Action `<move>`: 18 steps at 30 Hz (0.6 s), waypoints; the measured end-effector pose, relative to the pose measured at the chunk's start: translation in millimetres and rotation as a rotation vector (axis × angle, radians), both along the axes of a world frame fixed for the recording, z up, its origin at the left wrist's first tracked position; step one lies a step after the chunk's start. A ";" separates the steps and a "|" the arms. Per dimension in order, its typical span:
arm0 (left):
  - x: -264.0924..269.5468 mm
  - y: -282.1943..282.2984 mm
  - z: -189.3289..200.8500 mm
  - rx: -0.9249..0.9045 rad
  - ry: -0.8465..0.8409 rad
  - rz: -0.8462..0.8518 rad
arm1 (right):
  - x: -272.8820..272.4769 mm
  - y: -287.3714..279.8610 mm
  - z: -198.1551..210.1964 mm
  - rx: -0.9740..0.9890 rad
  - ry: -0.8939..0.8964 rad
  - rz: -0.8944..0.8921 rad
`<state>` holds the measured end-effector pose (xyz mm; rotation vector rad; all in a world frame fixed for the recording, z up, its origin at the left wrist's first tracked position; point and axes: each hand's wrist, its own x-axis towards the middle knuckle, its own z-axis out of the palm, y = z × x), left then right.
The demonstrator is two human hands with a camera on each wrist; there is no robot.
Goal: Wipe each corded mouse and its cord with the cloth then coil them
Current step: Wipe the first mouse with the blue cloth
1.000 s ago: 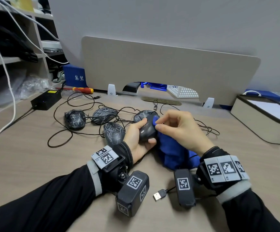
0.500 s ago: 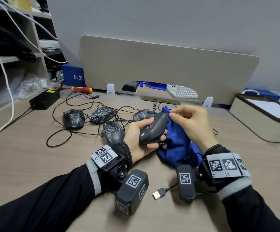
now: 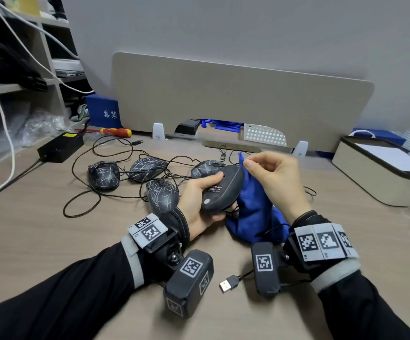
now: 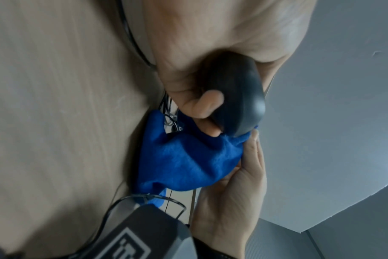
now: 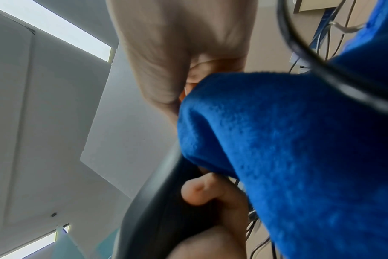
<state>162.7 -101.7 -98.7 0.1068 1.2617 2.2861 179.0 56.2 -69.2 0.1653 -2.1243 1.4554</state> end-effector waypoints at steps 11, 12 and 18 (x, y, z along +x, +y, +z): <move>-0.3 2.0 -7.2 -0.045 0.285 0.060 | -2.7 4.3 0.2 -0.120 -0.020 -0.092; -1.1 1.6 -7.8 -0.046 0.293 0.068 | -1.7 3.5 0.7 -0.141 -0.032 -0.062; -3.4 0.1 -9.5 -0.026 0.288 0.071 | 2.3 1.0 4.4 -0.351 -0.225 0.121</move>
